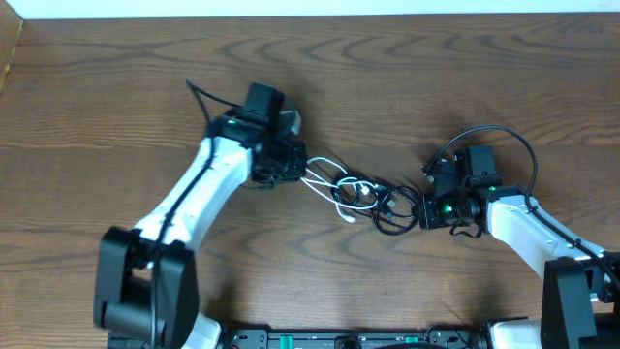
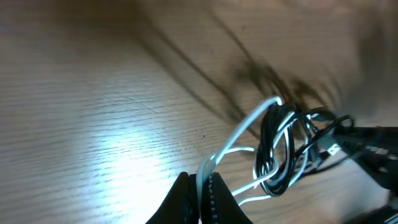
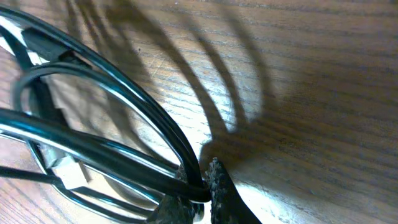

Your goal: Untangle cables

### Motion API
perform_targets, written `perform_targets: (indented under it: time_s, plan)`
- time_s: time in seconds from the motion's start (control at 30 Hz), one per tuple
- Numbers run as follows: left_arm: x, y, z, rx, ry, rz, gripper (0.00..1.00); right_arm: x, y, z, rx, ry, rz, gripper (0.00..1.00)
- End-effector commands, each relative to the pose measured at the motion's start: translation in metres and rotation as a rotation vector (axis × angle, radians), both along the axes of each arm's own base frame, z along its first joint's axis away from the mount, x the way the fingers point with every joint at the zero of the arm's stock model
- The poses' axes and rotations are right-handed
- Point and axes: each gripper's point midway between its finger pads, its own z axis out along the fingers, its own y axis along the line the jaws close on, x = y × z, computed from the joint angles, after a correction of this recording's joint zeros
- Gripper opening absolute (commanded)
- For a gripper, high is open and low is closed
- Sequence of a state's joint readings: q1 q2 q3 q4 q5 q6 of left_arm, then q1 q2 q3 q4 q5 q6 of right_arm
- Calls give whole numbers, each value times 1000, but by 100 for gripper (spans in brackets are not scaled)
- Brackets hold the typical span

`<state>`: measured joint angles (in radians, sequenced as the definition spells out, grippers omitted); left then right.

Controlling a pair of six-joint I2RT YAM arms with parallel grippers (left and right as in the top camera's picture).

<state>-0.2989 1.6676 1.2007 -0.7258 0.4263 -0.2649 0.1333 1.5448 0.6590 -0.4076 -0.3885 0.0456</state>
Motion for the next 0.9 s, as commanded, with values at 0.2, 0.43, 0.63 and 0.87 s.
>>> perform_targets:
  time_s: [0.2, 0.43, 0.63, 0.87]
  plan:
    - [18, 46, 57, 8, -187, 127, 7, -1, -27, -12, -138, 23, -79, 1]
    - [17, 43, 60, -52, -149, 185, 13, -1, -26, -12, -137, 23, -79, 1]
    - [12, 23, 45, -44, -108, 128, 57, -2, -25, -12, -129, 24, -77, 1]
    - [7, -15, 23, -42, -83, 24, 62, -2, -24, -12, -126, 24, -76, 1]
